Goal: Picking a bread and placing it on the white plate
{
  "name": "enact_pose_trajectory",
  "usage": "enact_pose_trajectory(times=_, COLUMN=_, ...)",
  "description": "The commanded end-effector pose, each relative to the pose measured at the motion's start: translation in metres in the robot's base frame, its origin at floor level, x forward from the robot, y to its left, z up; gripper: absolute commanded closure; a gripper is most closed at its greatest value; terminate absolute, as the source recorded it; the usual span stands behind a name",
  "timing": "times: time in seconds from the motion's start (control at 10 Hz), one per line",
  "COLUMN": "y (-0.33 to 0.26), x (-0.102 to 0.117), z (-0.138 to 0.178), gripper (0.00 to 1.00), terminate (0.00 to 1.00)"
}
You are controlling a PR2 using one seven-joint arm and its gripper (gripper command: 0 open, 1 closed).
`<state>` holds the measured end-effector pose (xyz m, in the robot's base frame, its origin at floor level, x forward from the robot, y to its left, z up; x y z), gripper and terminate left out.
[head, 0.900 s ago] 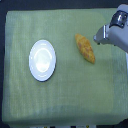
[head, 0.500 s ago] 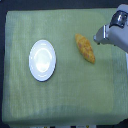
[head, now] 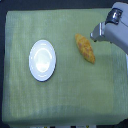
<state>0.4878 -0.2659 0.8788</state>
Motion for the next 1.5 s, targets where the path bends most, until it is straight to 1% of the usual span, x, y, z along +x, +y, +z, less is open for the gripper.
enact_pose_trajectory(times=0.0, y=0.027, x=0.02, z=-0.043, gripper=0.0, terminate=0.0)
enact_pose_trajectory(times=0.2, y=0.044, x=0.02, z=-0.063, gripper=0.0, terminate=0.0)
enact_pose_trajectory(times=0.4, y=0.061, x=0.027, z=-0.083, gripper=0.0, terminate=0.0)
enact_pose_trajectory(times=0.6, y=0.072, x=0.023, z=-0.106, gripper=0.0, terminate=0.0)
enact_pose_trajectory(times=0.7, y=0.074, x=0.023, z=-0.109, gripper=0.0, terminate=0.0)
enact_pose_trajectory(times=1.0, y=0.087, x=0.032, z=-0.132, gripper=0.0, terminate=0.0)
enact_pose_trajectory(times=1.2, y=0.081, x=0.03, z=-0.15, gripper=0.0, terminate=0.0)
enact_pose_trajectory(times=1.4, y=0.081, x=0.02, z=-0.164, gripper=0.0, terminate=0.0)
